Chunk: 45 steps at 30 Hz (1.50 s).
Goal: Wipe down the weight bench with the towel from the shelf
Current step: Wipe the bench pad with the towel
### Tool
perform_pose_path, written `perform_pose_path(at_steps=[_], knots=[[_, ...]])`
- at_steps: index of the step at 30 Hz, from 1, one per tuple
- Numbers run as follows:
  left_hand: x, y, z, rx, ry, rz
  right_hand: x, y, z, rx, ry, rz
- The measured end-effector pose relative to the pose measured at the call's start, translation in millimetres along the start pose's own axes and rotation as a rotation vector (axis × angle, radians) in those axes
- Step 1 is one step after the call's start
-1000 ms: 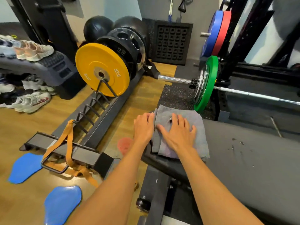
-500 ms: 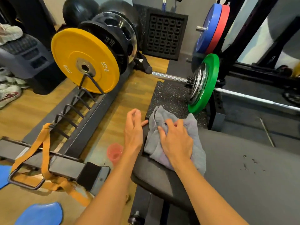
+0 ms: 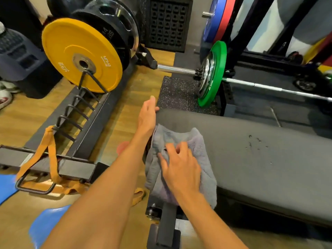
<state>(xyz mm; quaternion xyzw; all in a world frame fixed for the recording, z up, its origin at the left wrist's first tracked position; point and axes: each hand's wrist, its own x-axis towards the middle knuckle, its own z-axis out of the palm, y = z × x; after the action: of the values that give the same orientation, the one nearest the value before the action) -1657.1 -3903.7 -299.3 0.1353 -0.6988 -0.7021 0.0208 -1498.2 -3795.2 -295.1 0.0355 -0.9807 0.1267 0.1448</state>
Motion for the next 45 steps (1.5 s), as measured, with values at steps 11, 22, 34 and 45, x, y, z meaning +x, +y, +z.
perform_pose_path(at_steps=[11, 22, 34, 45], knots=[[42.1, -16.7, 21.0, 0.210, 0.017, 0.163, 217.0, 5.8, 72.8, 0.036, -0.100, 0.171], [1.4, 18.4, 32.5, 0.405, -0.258, 0.280, 36.2, 42.5, -11.7, 0.014, -0.043, 0.107], [33.6, -8.5, 60.3, 0.457, -0.185, 0.384, 162.6, 83.6, 33.2, 0.008, 0.038, 0.258], [13.3, 3.0, 66.3, 0.944, -0.303, 0.506, 80.6, 105.7, -14.7, 0.067, -0.083, 0.200]])
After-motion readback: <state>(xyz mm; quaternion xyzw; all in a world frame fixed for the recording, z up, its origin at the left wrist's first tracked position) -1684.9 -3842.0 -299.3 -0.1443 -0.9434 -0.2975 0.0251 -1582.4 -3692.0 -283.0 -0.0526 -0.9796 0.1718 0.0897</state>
